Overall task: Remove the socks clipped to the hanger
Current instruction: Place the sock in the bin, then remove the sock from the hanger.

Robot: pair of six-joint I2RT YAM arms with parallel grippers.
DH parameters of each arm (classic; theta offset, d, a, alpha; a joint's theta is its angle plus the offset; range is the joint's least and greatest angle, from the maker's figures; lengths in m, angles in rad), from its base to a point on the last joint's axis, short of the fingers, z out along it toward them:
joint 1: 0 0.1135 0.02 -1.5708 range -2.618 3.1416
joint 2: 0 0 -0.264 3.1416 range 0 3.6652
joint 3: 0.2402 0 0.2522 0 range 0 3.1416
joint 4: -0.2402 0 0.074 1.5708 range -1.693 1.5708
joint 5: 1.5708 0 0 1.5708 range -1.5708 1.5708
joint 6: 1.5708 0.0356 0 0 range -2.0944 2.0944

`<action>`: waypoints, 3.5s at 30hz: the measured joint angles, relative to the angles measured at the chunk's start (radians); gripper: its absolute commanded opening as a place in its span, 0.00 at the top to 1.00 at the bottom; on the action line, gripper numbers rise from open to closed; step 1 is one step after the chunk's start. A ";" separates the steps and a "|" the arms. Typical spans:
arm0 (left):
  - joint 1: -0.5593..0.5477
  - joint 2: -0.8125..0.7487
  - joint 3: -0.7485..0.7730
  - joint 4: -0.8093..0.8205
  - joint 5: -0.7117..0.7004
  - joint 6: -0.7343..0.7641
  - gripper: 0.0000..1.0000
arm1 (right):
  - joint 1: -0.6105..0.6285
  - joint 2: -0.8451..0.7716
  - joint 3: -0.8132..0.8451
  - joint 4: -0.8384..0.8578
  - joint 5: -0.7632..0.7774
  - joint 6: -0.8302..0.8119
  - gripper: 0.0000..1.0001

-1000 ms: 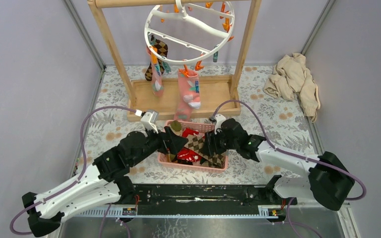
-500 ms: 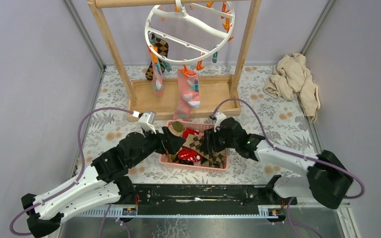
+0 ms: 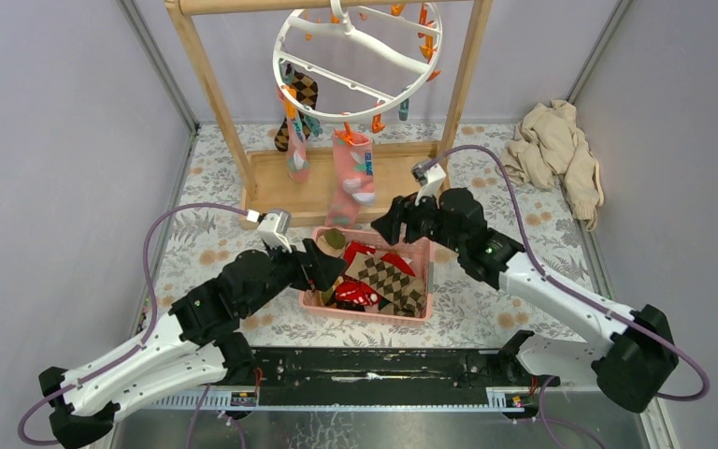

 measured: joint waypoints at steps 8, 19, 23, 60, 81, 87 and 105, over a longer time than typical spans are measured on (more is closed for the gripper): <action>0.000 -0.034 0.000 -0.014 -0.007 -0.001 0.01 | -0.208 0.129 -0.181 0.356 -0.090 0.013 0.29; 0.000 -0.032 0.002 -0.035 -0.009 -0.002 0.01 | -0.213 0.389 -0.187 0.715 -0.202 -0.043 0.29; 0.000 -0.030 0.002 -0.037 -0.009 -0.002 0.02 | -0.215 0.475 -0.169 0.789 -0.228 -0.039 0.29; -0.002 -0.028 0.025 -0.085 -0.009 -0.009 0.02 | -0.217 0.524 0.000 0.962 -0.570 0.310 0.97; -0.003 -0.030 0.024 -0.081 -0.008 -0.012 0.02 | -0.217 0.396 -0.003 0.969 -0.615 0.394 0.98; -0.003 -0.031 0.021 -0.080 -0.008 -0.012 0.02 | -0.217 0.387 -0.027 0.969 -0.615 0.394 0.98; -0.003 -0.019 -0.105 0.085 -0.064 0.064 0.01 | -0.217 0.330 -0.055 0.994 -0.636 0.466 0.99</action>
